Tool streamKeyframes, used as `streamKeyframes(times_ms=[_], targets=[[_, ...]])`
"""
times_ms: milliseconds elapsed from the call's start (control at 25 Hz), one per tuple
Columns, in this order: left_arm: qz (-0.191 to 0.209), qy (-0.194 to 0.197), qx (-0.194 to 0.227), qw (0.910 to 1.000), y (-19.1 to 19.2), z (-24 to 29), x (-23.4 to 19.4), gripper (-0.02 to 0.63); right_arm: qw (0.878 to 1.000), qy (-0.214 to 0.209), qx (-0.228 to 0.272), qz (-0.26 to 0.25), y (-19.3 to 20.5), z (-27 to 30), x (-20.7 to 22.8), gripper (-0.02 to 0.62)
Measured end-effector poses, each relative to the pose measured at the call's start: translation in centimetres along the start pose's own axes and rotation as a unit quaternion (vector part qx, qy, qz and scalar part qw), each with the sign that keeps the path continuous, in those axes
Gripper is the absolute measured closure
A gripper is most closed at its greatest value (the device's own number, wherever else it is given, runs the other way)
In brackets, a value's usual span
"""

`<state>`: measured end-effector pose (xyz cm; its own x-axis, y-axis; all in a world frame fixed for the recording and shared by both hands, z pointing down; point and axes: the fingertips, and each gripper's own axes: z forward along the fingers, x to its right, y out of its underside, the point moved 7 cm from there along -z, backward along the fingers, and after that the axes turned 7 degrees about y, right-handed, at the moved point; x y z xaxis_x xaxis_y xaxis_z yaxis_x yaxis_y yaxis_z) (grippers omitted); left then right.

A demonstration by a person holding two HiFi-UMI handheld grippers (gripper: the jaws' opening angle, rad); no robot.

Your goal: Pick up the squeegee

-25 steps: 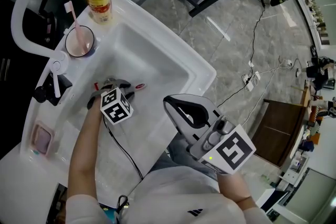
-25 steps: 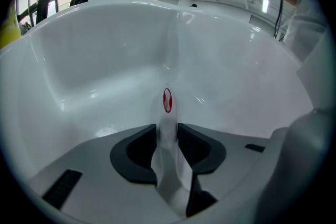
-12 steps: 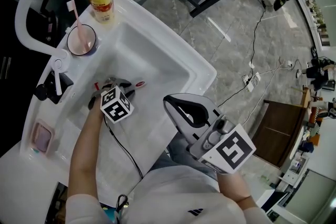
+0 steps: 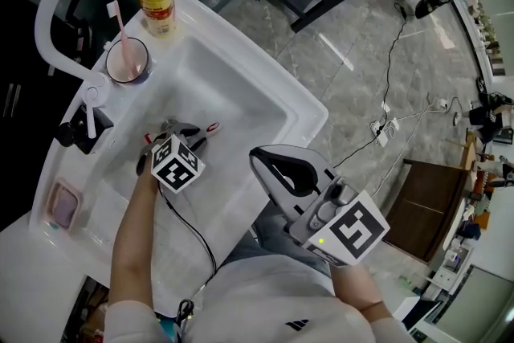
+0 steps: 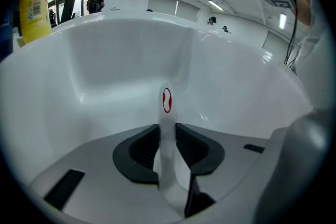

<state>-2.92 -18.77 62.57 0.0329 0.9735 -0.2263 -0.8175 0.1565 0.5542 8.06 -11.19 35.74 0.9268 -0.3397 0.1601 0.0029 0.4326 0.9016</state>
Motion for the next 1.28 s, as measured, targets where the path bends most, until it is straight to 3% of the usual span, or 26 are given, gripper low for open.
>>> streamKeyframes(times_ms=[360,680,1280], targets=[[-0.021,-0.049,0.072,0.9960,-2.0,-4.7,1.4,0.495,0.999,-0.035,0.012,-0.013,-0.6,-0.4,-1.0,0.586],[-0.042,-0.106,0.138,0.9838,-3.5,-9.6,4.2,0.495,0.996,-0.079,0.019,-0.025,-0.9,-1.4,-2.6,0.586],[-0.102,-0.235,0.255,0.9323,-4.6,-17.6,12.0,0.494,0.979,-0.188,0.041,-0.066,-1.4,-3.0,-5.8,0.586]])
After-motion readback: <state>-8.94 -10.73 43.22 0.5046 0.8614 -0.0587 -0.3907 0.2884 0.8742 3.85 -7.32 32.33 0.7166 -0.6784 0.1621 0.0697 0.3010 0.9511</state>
